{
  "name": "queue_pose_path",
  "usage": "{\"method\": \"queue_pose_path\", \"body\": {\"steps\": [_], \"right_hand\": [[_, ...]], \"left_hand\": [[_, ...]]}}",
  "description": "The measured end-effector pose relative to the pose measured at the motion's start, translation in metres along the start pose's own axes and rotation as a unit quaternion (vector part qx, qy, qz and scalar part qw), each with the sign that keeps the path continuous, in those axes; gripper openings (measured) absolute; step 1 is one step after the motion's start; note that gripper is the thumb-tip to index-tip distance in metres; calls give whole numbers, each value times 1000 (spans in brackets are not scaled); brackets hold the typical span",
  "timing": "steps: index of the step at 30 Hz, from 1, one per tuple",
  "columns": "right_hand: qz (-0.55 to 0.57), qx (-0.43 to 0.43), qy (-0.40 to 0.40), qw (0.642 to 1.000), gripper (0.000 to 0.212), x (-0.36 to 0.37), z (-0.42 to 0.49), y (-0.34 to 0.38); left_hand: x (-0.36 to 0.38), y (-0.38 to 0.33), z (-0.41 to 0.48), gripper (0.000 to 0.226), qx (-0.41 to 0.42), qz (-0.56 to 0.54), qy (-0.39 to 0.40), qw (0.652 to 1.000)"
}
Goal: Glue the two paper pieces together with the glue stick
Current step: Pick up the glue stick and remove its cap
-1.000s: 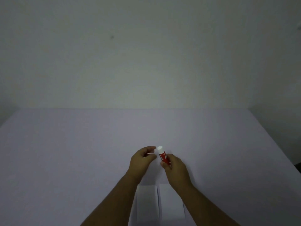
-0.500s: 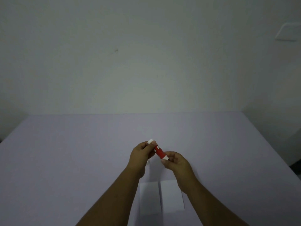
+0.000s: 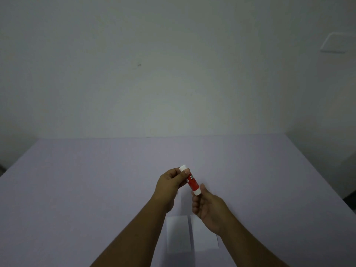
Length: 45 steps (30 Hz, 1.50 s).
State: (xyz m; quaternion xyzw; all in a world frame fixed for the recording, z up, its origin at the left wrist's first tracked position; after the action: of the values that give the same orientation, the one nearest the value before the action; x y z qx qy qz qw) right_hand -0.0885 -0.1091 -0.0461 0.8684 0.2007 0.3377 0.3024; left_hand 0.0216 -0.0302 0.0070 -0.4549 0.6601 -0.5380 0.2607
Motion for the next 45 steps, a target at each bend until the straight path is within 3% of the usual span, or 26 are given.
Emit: {"method": "queue_pose_path", "body": {"steps": [2, 6, 9, 12, 17, 20, 23, 28, 30, 34, 39, 41, 45], "right_hand": [[-45, 5, 4, 999, 45, 1, -1, -4], [-71, -73, -4, 995, 48, 2, -3, 6], [-67, -21, 7, 998, 43, 6, -7, 0], [-86, 21, 3, 996, 56, 6, -8, -7], [-99, -74, -13, 992, 45, 0, -7, 6], [-63, -17, -12, 998, 39, -1, -5, -2], [-57, 36, -11, 998, 52, -1, -4, -10], [-68, -41, -15, 997, 46, -3, -1, 1], [-59, -16, -17, 998, 39, -2, -1, -2], [-64, 37, -18, 997, 56, -2, -4, -10], [-68, -45, -15, 997, 42, -3, -2, 1], [-61, -21, -11, 998, 36, -1, -4, -1], [-71, 36, -5, 997, 54, 1, -5, -9]], "left_hand": [[-2, 1, -1, 24, 3, 4, -2, 1000], [-7, 7, -1, 25, -8, -9, -11, 1000], [-6, 8, -1, 21, -19, -23, -5, 1000], [-5, 8, 0, 18, -22, -24, 1, 999], [-6, 12, 3, 24, -27, -16, -7, 999], [-2, 12, 3, 24, -31, -23, 3, 999], [0, 12, 4, 28, -30, -19, 14, 999], [-2, 13, 5, 28, -28, -14, 7, 999], [0, 15, 5, 26, -34, -19, 12, 999], [1, 17, 5, 24, -33, -22, 23, 999], [-3, 19, 7, 24, -38, -25, 9, 999], [-2, 19, 7, 25, -40, -31, 17, 999], [-1, 17, 7, 27, -36, -22, 26, 999]]}}
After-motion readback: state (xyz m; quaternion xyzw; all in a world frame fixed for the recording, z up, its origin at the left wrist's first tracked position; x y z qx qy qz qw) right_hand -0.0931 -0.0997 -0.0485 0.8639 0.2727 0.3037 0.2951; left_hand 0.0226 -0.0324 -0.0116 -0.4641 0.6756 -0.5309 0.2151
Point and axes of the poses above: each hand's wrist, its own z-axis towards the middle knuckle, its own x-axis out of the palm, y = z × x, the point moved 7 cm from there along z, towards the middle knuckle, and after that the axes turned 7 degrees about -y, right-handed, at the moved point
